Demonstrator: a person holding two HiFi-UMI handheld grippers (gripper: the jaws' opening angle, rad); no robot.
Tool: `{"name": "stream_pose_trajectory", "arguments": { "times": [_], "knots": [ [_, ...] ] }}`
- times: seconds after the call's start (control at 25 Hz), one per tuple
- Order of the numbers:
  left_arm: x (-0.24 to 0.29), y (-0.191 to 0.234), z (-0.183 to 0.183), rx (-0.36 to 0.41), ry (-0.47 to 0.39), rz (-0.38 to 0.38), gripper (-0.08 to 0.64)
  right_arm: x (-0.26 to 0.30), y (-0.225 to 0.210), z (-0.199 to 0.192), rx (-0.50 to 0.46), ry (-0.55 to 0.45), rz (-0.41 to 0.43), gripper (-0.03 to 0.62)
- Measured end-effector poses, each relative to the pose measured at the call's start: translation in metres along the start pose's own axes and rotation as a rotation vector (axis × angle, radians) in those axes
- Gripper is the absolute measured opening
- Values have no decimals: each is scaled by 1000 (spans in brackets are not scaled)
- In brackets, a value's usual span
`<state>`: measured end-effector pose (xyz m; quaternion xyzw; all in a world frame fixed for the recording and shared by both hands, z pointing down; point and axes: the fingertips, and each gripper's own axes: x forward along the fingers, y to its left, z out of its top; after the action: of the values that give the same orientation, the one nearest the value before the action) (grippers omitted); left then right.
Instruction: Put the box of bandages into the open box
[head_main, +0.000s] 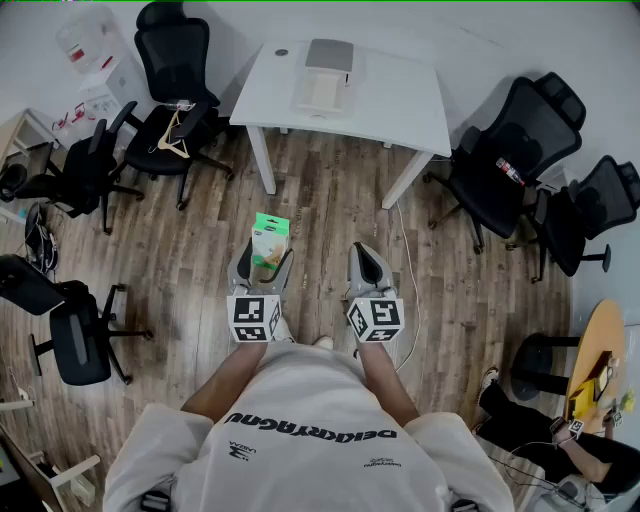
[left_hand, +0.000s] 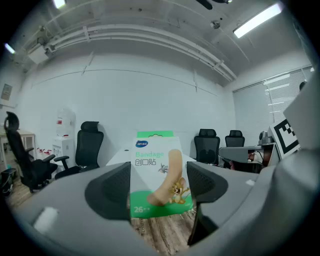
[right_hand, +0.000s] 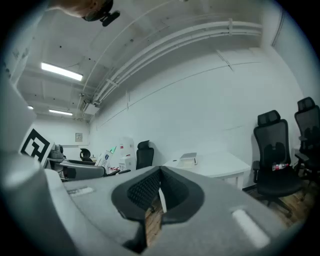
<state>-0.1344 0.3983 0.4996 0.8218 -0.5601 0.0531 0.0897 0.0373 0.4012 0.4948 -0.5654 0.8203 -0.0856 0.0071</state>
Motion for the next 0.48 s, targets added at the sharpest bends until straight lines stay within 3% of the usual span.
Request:
{"name": "stream_pose_trajectory", "arguments": {
  "times": [0.48],
  "knots": [
    [-7, -28, 1, 2, -14, 7, 364, -23, -11, 2, -9, -18, 59, -3]
  ]
}}
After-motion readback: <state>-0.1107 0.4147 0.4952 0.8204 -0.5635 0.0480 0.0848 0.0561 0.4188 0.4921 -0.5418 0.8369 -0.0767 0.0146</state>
